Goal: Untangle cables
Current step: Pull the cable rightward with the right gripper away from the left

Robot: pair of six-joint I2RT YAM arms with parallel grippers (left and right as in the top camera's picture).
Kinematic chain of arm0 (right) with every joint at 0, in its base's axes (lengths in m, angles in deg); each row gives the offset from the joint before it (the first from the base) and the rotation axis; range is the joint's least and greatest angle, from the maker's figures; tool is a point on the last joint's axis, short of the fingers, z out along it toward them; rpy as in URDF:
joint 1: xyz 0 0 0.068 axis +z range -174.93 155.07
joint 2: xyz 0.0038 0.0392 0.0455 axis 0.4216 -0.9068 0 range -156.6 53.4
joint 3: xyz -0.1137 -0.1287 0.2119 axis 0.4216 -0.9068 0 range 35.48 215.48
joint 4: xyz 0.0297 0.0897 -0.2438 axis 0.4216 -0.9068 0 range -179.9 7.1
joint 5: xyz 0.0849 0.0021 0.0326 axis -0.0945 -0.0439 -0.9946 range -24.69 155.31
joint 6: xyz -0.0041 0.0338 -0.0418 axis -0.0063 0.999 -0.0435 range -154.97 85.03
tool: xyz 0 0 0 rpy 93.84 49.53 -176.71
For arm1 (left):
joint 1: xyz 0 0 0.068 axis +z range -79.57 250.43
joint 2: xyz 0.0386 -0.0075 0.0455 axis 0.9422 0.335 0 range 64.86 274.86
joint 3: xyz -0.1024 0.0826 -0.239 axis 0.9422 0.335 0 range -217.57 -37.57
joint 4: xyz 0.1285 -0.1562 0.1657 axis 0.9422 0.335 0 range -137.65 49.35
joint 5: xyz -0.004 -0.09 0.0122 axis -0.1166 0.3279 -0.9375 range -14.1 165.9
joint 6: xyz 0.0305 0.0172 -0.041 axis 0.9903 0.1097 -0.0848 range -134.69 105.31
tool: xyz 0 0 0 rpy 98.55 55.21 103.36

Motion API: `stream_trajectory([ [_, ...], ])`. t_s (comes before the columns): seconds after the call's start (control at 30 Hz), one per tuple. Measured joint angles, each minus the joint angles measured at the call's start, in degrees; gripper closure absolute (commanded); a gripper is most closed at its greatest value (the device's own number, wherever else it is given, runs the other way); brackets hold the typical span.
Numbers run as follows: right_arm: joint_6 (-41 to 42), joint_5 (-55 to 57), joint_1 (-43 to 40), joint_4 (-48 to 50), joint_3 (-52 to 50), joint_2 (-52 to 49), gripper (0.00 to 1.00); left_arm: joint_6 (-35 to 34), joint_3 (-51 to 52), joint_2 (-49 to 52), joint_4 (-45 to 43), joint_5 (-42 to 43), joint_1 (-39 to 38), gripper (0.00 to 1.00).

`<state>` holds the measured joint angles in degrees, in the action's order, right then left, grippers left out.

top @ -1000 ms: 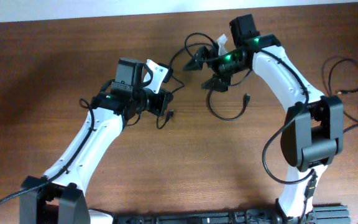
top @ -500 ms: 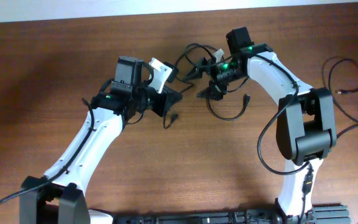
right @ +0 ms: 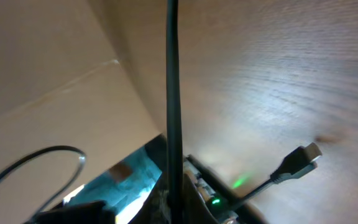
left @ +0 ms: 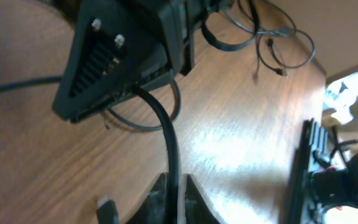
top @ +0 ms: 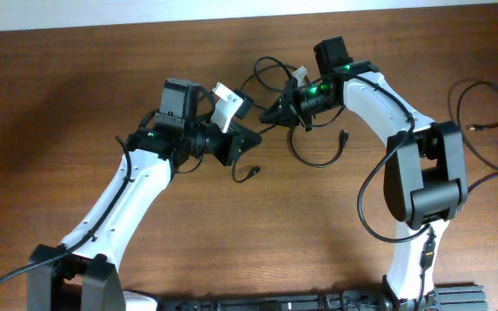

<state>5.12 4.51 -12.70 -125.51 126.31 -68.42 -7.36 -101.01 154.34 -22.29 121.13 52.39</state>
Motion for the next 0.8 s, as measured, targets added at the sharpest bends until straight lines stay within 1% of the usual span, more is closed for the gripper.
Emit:
stream_trajectory([
  [0.03, -1.51, 1.73, 0.09, 0.02, 0.00, -0.02, 0.96, 0.68, 0.00, 0.00, 0.96, -0.68, 0.00, 0.57],
  [0.1, -4.59, 4.85, 0.09, 0.02, 0.00, -0.09, 0.96, 0.61, -0.02, -0.02, 2.58, -3.10, 0.00, 0.37],
  [0.13, -6.54, 6.34, 0.02, -0.11, 0.00, -0.09, 0.96, 0.33, 0.00, -0.02, 4.13, -6.27, -0.02, 0.28],
  [0.17, -9.46, 8.96, -0.20, -1.25, 0.04, -0.09, 0.96, 0.68, -0.02, -0.02, 4.98, -8.28, 0.00, 0.24],
  [0.2, -10.47, 10.10, -0.26, -1.97, 0.04, -0.09, 0.96, 0.83, 0.00, -0.02, 6.10, -12.46, 0.00, 0.22],
  [0.3, -14.64, 15.45, -1.27, -7.06, 1.09, -0.04, 0.96, 0.59, 0.00, -0.07, 7.93, -19.96, 0.00, 0.18],
  [0.37, -19.02, 21.31, -3.15, -12.94, 4.04, 0.07, 0.96, 0.61, 0.00, -0.09, 8.09, -26.60, 0.00, 0.08],
  [0.43, -21.75, 25.33, -4.61, -17.40, 7.39, 0.59, 0.96, 0.72, 0.00, -0.09, 8.07, -29.66, 0.00, 0.08],
  [0.47, -23.82, 28.85, -5.64, -21.40, 10.84, 1.03, 0.96, 0.61, 0.00, -0.09, 8.02, -30.91, 0.00, 0.08],
  [0.53, -26.62, 34.58, -7.39, -26.29, 17.14, 2.67, 0.96, 0.61, 0.00, -0.11, 7.89, -32.30, 0.00, 0.08],
  [0.57, -28.13, 37.88, -8.44, -29.40, 21.73, 3.74, 0.96, 0.61, 0.00, -0.11, 7.87, -32.81, 0.00, 0.08],
  [0.67, -30.69, 44.44, -10.38, -34.75, 32.52, 5.42, 0.96, 0.61, 0.00, -0.11, 7.85, -33.70, 0.00, 0.08],
  [0.77, -32.57, 53.79, -13.16, -39.93, 48.26, 7.26, 0.96, 0.61, 0.00, -0.11, 7.82, -34.05, 0.00, 0.08],
  [0.8, -32.81, 55.78, -13.86, -40.98, 51.41, 7.50, 0.96, 0.61, 0.00, -0.11, 7.85, -34.21, 0.00, 0.08],
])
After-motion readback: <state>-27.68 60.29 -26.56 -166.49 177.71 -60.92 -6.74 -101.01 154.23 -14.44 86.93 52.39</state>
